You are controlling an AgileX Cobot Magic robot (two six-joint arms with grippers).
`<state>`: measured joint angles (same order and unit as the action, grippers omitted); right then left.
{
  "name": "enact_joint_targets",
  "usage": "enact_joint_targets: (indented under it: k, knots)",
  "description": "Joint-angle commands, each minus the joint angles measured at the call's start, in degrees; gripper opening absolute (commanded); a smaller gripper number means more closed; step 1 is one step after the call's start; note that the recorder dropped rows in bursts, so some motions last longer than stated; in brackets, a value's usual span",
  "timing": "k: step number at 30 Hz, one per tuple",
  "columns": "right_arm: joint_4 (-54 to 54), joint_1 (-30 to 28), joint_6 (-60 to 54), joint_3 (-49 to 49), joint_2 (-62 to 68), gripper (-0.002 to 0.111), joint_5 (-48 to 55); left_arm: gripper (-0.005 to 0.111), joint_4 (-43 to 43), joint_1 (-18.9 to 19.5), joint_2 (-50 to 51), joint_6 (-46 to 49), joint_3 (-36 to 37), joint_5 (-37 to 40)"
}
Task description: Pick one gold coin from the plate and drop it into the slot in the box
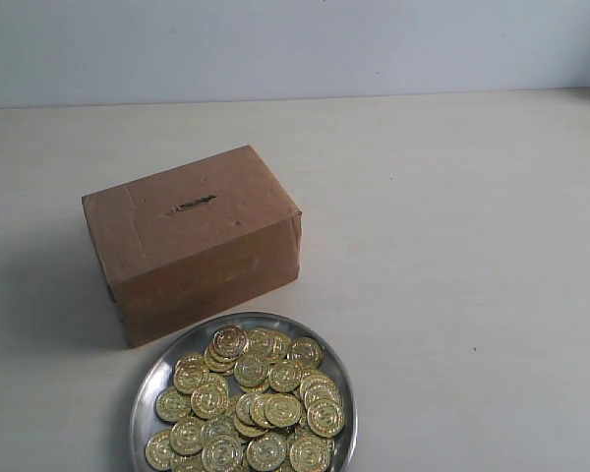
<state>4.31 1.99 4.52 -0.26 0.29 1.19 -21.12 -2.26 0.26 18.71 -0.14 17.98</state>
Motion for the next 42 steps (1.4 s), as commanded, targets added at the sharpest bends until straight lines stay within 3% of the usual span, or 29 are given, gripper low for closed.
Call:
enact_joint_targets:
  k: [1,14,42]
  knots:
    - [-0.4,-0.2,0.0,0.3,-0.3,0.000,2.2,0.000,-0.5,-0.2,-0.3,-0.8,0.1,-0.5]
    - [-5.3,-0.2,0.0,0.3,-0.3,0.000,12.9,0.000,1.5,-0.2,-0.3,-0.8,0.1,-0.4]
    - [-5.2,-0.2,0.0,0.3,-0.3,0.000,13.7,0.000,1.5,-0.2,-0.3,-0.8,0.1,-0.1]
